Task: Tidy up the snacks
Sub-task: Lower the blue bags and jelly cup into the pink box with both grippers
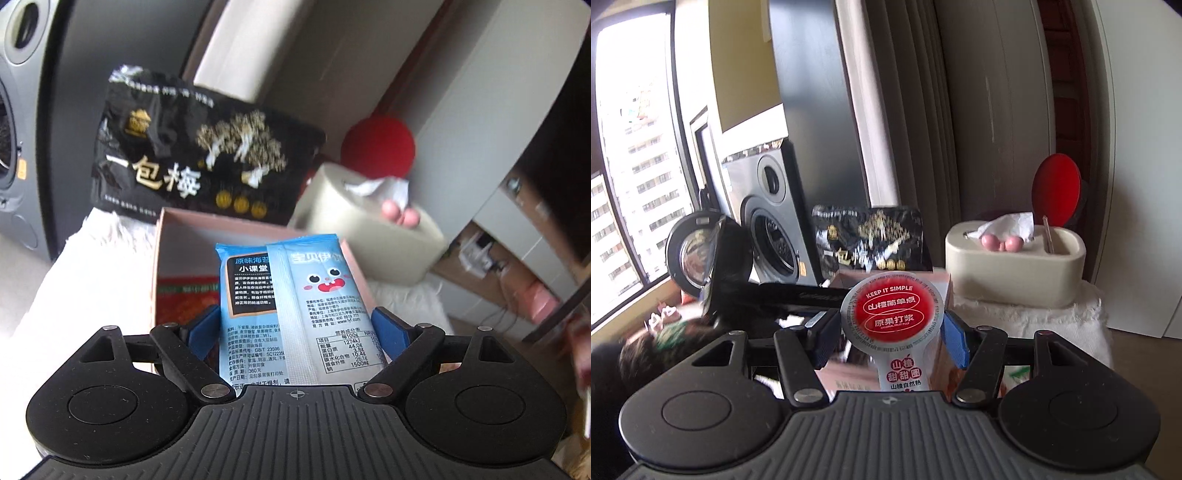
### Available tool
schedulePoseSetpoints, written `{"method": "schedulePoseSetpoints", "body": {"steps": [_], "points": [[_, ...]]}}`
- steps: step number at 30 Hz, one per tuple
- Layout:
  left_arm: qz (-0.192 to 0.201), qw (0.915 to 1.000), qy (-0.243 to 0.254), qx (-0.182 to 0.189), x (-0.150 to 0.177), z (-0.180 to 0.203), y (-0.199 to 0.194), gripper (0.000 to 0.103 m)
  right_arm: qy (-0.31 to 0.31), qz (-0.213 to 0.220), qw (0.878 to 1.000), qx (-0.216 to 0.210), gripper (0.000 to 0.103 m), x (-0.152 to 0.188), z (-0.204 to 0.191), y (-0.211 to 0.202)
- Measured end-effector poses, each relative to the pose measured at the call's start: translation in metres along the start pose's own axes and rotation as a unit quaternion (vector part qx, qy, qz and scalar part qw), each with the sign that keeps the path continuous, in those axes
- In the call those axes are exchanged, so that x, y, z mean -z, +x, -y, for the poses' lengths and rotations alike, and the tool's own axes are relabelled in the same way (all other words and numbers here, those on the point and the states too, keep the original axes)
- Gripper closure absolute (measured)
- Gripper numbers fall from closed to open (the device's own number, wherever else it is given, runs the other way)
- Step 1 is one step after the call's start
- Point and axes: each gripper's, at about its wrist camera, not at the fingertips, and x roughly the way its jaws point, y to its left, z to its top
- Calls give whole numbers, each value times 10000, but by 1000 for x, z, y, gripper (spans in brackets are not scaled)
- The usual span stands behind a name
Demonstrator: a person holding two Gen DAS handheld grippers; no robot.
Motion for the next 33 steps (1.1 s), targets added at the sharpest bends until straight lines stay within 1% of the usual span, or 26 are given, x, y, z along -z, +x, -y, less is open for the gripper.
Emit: {"method": "schedulePoseSetpoints", "body": {"steps": [2, 3, 4, 6, 7, 9, 10, 13, 15, 17, 19, 20, 22, 23, 25, 28, 29, 31, 33], "points": [[-72, 9999, 75, 13, -3, 1, 3, 12, 139, 73, 9999, 68, 43, -13, 0, 13], [-153, 9997, 161, -43, -4, 4, 12, 12, 175, 114, 9997, 145, 43, -19, 0, 22], [-129, 9997, 191, -92, -3, 6, 19, 12, 193, 138, 9995, 230, 43, -24, -1, 31], [108, 9997, 214, -111, 3, 8, 27, 12, 209, 124, 9990, 377, 43, -30, -3, 50], [243, 9992, 258, -176, 6, 10, 31, 12, 217, 84, 9988, 436, 43, -30, -4, 60], [467, 9966, 559, -398, 15, 15, 37, 12, 265, -90, 9983, 517, 43, -28, -4, 76], [447, 9951, 753, -453, 20, 18, 39, 12, 326, -228, 9979, 506, 43, -26, -2, 85], [181, 9895, 1365, -439, 37, 27, 44, 12, 488, -611, 9964, 338, 43, -22, 3, 108], [162, 9849, 1656, -478, 45, 31, 46, 12, 596, -772, 9951, 181, 43, -21, 5, 124], [178, 9820, 1815, -484, 48, 32, 47, 12, 786, -870, 9931, 23, 43, -23, 7, 147], [196, 9832, 1763, -427, 48, 28, 46, 12, 752, -831, 9936, -141, 43, -24, 6, 168], [238, 9836, 1746, -392, 47, 25, 44, 12, 629, -895, 9939, -167, 43, -24, 5, 178], [337, 9846, 1668, -404, 46, 20, 40, 12, 445, -1026, 9937, -67, 41, -22, 2, 190], [376, 9854, 1613, -379, 45, 17, 37, 14, 402, -1039, 9938, -56, 38, -21, 2, 190], [410, 9886, 1430, -244, 41, 11, 34, 14, 405, -964, 9945, -60, 35, -19, 6, 183], [152, 9952, 961, -34, 31, 5, 34, 14, 564, -819, 9950, -15, 33, -17, 23, 165], [95, 9965, 832, -2, 29, 4, 31, 14, 635, -795, 9948, 32, 33, -16, 29, 160], [-13, 9987, 478, 194, 24, 2, 21, 14, 715, -770, 9944, 109, 32, -11, 42, 143], [107, 9989, 208, 396, 21, 1, 5, 15, 628, -763, 9949, 208, 32, -1, 50, 123]]}}
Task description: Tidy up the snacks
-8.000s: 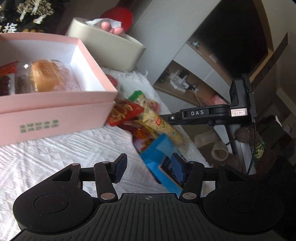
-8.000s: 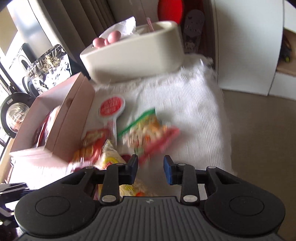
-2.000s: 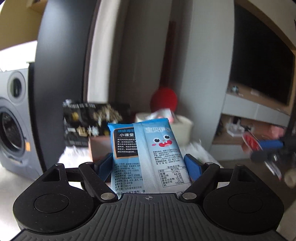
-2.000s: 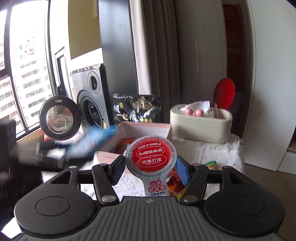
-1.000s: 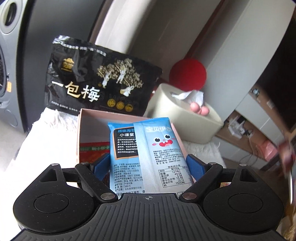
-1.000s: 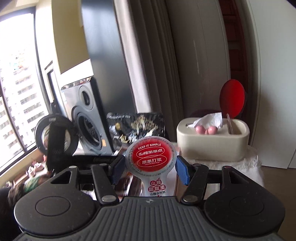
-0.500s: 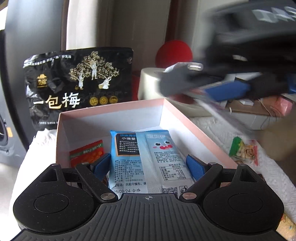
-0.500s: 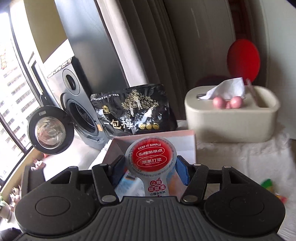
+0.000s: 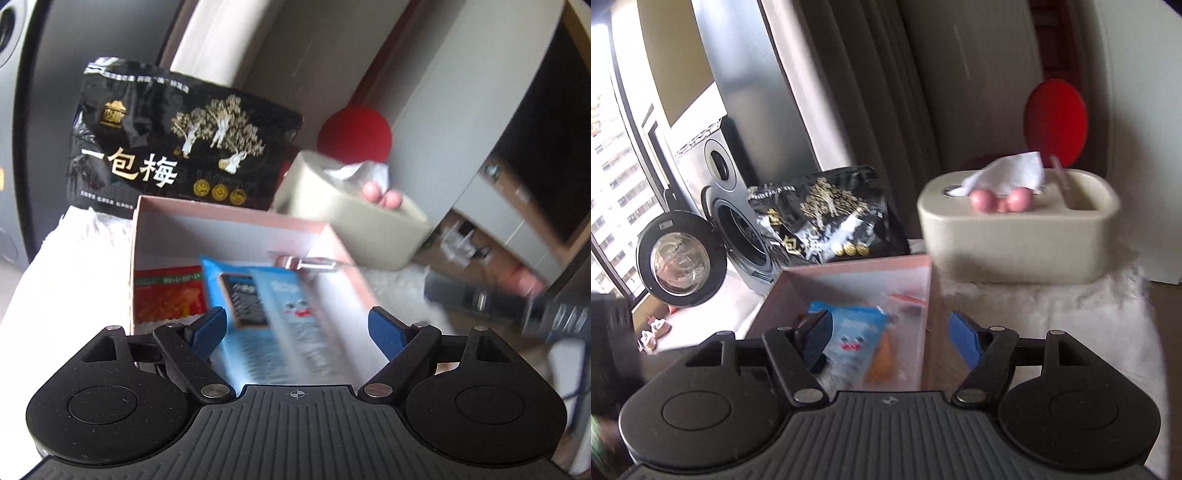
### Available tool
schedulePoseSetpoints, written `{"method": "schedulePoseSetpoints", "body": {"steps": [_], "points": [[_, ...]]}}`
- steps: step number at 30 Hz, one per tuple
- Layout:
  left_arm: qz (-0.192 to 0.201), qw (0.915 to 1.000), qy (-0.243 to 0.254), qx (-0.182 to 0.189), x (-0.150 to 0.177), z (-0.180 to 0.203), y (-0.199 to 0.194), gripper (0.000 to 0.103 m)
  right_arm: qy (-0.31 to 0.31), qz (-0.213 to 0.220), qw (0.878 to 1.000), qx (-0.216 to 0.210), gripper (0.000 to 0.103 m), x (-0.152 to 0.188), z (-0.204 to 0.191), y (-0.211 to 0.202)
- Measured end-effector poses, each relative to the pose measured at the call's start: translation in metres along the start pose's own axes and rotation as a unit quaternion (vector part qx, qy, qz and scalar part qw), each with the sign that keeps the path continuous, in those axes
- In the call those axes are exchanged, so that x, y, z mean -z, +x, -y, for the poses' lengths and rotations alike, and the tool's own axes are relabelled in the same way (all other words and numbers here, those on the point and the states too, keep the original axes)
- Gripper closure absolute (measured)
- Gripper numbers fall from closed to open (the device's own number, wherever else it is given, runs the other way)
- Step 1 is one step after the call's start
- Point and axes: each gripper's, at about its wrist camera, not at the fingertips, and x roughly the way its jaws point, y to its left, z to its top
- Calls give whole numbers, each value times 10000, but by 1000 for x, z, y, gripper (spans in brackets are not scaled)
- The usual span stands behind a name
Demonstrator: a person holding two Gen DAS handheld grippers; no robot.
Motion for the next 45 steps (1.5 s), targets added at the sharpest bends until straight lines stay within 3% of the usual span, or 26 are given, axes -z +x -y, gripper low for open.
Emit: {"method": "schedulePoseSetpoints", "body": {"steps": [5, 10, 13, 15, 18, 20, 22, 24, 27, 31, 36, 40, 45], "points": [[430, 9989, 105, -130, 11, 21, -44, 15, -390, 47, 9980, 492, 27, 45, 20, -45], [151, 9979, 608, 169, 57, 56, -61, 15, -470, -235, 9964, 658, 27, 93, 36, -69], [-145, 9957, 908, 131, 86, 72, -56, 15, -523, -261, 9955, 741, 27, 107, 37, -69], [-403, 9939, 1012, 146, 104, 78, -50, 15, -577, -160, 9954, 744, 27, 105, 35, -65], [-641, 9919, 1080, 165, 117, 81, -47, 19, -495, -182, 9983, 263, 24, 89, 39, -48], [-682, 9912, 1128, 124, 122, 79, -51, 22, -78, -206, 9997, 75, 24, 74, 53, -35], [-643, 9921, 1078, 12, 120, 74, -54, 22, 564, -2, 9981, 231, 24, 57, 78, -26], [-595, 9939, 920, -86, 116, 65, -54, 22, 764, 205, 9957, 486, 24, 46, 98, -18], [-597, 9956, 699, -162, 113, 54, -49, 22, 631, -95, 9946, 816, 24, 41, 119, 6], [-694, 9954, 632, -174, 116, 47, -44, 22, 342, -627, 9942, 807, 24, 56, 130, 25], [-763, 9951, 615, -156, 119, 46, -41, 22, -34, -728, 9928, 954, 39, 69, 123, 12], [-745, 9953, 615, -115, 119, 46, -45, 23, 60, -512, 9955, 799, 40, 74, 114, -24], [-662, 9960, 588, -149, 118, 43, -51, 23, -21, -342, 9994, -101, 39, 85, 75, -75]]}}
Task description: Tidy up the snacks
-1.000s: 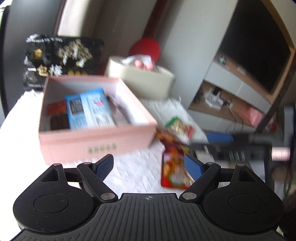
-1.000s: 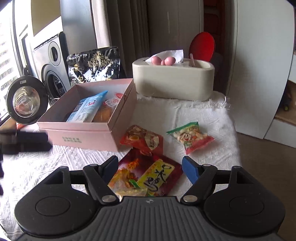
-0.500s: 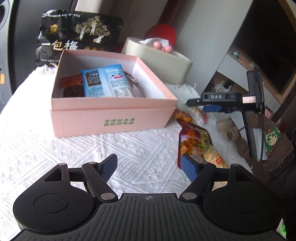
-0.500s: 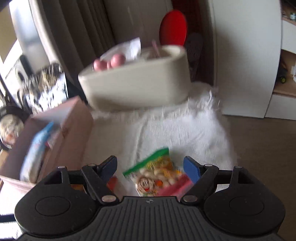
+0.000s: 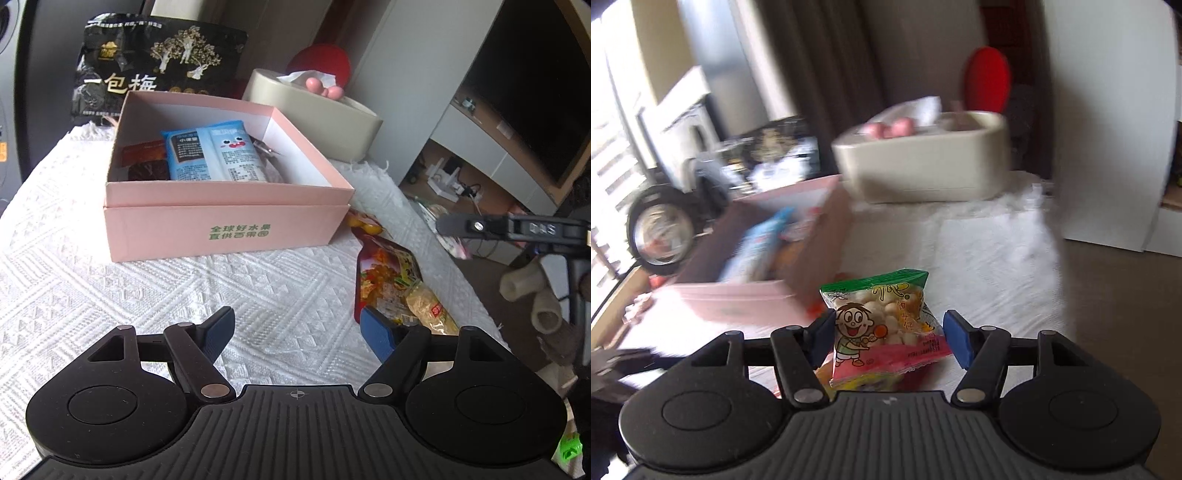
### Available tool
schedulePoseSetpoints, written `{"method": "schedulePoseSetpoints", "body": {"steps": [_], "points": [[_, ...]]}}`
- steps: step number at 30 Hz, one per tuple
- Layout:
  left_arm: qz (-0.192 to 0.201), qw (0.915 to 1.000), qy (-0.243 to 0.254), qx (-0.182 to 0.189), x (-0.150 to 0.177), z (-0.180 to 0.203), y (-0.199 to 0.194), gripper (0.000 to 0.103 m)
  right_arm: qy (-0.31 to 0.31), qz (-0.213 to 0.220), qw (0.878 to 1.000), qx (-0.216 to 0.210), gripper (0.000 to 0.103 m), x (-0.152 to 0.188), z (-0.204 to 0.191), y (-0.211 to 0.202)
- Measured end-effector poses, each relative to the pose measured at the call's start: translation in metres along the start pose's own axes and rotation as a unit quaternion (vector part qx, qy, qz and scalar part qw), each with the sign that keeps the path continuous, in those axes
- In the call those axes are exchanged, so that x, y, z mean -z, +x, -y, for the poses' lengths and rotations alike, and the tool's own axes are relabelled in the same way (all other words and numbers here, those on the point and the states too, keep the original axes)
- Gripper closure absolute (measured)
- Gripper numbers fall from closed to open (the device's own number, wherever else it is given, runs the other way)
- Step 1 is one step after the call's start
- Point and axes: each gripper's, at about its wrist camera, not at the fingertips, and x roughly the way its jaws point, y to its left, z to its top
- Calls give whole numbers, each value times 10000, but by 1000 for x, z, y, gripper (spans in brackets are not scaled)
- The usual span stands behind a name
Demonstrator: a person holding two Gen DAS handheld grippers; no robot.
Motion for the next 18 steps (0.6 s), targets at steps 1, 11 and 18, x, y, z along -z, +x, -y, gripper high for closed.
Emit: {"method": "schedulePoseSetpoints", "body": {"steps": [1, 11, 18], "points": [[18, 10000, -44, -51, 0, -3, -1, 23, -56, -85, 9995, -310, 38, 2, -10, -3], [88, 9994, -249, -212, 6, -18, -19, 23, 63, -327, 9992, -242, 17, -24, -19, 64], [-81, 9990, 151, 420, 16, 1, -18, 23, 271, -683, 9967, -354, 8, -36, -1, 111]]}}
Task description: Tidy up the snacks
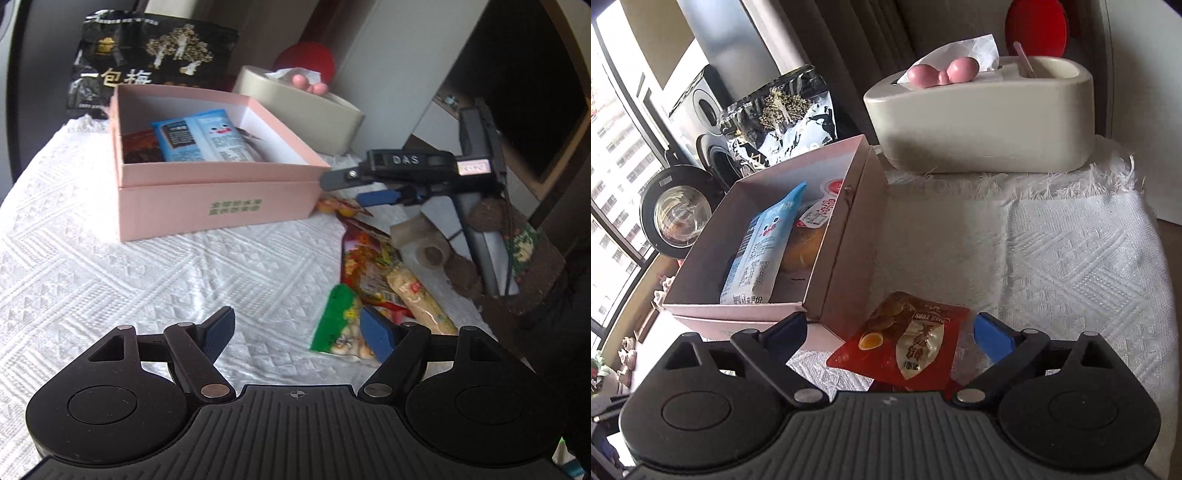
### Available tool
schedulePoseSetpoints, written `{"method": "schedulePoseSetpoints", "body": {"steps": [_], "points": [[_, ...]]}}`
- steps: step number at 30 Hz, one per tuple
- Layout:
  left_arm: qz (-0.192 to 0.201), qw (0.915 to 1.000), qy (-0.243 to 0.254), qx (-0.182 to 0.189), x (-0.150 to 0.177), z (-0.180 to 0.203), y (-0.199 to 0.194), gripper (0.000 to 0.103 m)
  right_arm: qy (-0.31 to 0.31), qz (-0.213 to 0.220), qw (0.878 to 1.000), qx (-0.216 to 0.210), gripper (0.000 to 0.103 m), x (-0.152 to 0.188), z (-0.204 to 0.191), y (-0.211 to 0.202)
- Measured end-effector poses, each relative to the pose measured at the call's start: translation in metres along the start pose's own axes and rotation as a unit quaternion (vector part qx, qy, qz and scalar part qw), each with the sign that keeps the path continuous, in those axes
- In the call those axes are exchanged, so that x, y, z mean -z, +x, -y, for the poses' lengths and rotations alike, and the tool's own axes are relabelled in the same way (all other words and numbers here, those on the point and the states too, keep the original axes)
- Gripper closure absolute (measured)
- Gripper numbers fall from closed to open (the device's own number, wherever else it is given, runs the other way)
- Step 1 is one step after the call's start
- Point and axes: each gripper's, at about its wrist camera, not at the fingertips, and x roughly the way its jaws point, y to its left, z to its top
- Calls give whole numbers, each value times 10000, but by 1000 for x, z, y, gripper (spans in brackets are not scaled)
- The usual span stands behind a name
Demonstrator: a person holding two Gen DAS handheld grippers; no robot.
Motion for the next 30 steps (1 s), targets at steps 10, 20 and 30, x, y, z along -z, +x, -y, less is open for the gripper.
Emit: {"method": "schedulePoseSetpoints", "body": {"steps": [10, 20, 30], "points": [[44, 9999, 39, 126, -4, 7, 9, 23, -1208, -126, 9908, 605, 17, 15, -32, 5], [462, 9977, -187, -453, -29, -29, 5, 23, -1529, -146, 9820, 1099, 29, 16, -39, 18], [881, 9876, -581, -1166, -64, -74, 1, 24, -1540, 280, 9851, 715, 29, 38, -57, -43]]}}
